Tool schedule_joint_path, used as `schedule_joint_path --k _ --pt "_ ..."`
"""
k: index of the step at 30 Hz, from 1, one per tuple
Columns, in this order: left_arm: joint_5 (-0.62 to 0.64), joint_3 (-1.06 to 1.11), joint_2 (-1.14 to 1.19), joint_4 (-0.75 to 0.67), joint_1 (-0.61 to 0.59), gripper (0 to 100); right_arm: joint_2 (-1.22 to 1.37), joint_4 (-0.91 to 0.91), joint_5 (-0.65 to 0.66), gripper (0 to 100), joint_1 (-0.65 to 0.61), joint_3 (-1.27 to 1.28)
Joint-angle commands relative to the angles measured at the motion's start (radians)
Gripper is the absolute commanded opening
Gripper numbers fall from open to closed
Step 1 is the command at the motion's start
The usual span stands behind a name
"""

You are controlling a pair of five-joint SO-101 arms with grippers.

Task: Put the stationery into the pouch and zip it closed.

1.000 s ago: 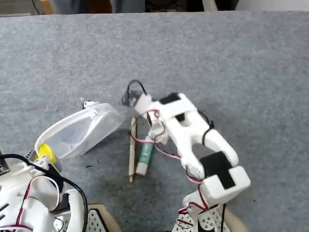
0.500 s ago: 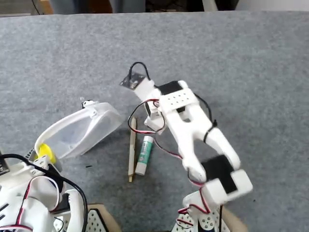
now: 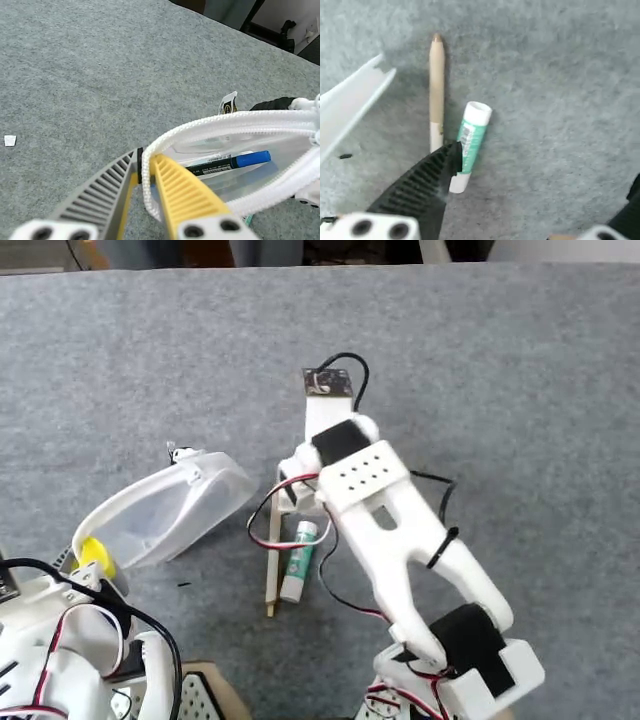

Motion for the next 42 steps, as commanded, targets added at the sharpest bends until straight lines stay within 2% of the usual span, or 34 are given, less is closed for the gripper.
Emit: schedule_joint_path --k 1,9,16,20,24,36,39,42 --pt "-0.008 -0.027 0.017 0.0 -0.007 3 -0.008 0.006 -0.031 49.5 -0.058 -0.018" --pt "-0.008 -0.025 0.017 0.0 -0.007 3 0.239 -0.078 -0.031 49.5 -0.078 -0.001" --pt "-0.008 -0.025 0.017 0.0 -0.007 3 0.297 -0.101 -0.034 49.5 -0.08 -0.03" --pt "-0.008 -0.025 0.017 0.0 -0.007 3 0.329 -0.167 -0.121 49.5 -0.08 -0.025" --pt "-0.008 -0.025 0.017 0.0 -0.007 3 0.384 -0.173 -0.16 49.5 -0.081 -0.035" --pt "-0.008 -0.025 0.017 0.0 -0.007 3 0.565 -0.152 -0.16 49.2 -0.078 -0.162" --pt "-0.008 -0.025 0.017 0.0 -0.007 3 0.596 -0.089 -0.153 42.3 -0.078 -0.216" --pt "-0.008 -0.025 0.017 0.0 -0.007 3 0.624 -0.029 -0.147 29.6 -0.077 -0.288"
